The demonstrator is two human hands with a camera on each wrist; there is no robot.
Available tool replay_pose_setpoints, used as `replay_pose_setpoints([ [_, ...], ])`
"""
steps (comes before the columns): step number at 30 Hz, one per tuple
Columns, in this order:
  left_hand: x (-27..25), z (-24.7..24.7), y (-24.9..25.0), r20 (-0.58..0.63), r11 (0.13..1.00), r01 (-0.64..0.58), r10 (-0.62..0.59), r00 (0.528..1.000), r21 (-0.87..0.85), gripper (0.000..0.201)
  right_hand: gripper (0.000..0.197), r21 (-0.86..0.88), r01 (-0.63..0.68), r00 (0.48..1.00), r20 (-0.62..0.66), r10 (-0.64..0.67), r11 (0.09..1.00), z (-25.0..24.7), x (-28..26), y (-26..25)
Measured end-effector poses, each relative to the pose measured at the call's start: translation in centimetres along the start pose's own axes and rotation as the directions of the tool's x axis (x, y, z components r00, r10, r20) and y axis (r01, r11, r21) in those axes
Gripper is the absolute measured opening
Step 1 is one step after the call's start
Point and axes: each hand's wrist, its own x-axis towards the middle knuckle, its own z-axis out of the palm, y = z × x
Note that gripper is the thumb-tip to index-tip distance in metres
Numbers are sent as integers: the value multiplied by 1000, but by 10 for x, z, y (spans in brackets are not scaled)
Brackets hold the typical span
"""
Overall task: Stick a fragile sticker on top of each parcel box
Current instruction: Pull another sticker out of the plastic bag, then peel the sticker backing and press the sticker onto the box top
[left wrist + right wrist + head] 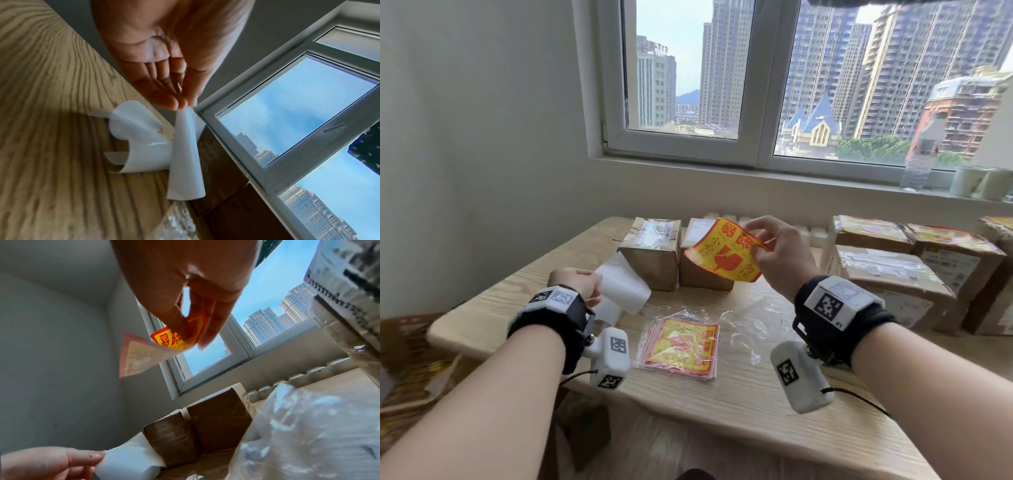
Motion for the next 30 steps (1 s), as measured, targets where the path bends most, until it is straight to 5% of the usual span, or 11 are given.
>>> replay_pose_setpoints([
  [6, -1, 7, -6, 31, 998, 64, -64, 997, -5, 35, 36, -6, 0, 1000, 29, 0, 1000, 13, 3, 5],
  [10, -2, 10, -1, -21, 997, -8, 10, 1000, 71, 52, 40, -1, -16, 1000, 24, 16, 1000, 10, 3, 6],
  [15, -27, 24, 25, 6, 954, -262, 264, 965, 146, 17, 44, 13, -18, 1000, 17, 18, 1000, 1, 1, 5],
  [18, -59, 46, 52, 248, 925, -379, 373, 894, -27, 18, 44, 38, -7, 1000, -5, 7, 999, -9, 0, 1],
  [22, -99, 69, 83, 525, 896, -428, 422, 739, -118, 17, 48, 121, -26, 999, -20, 28, 992, -28, -1, -2],
  [26, -119, 84, 95, 626, 899, -414, 406, 666, -143, 21, 54, 206, -47, 996, -58, 60, 977, -51, -3, 1],
  [30, -145, 99, 104, 652, 911, -347, 404, 642, -224, 19, 62, 295, -81, 991, -81, 109, 952, -80, -9, 7],
])
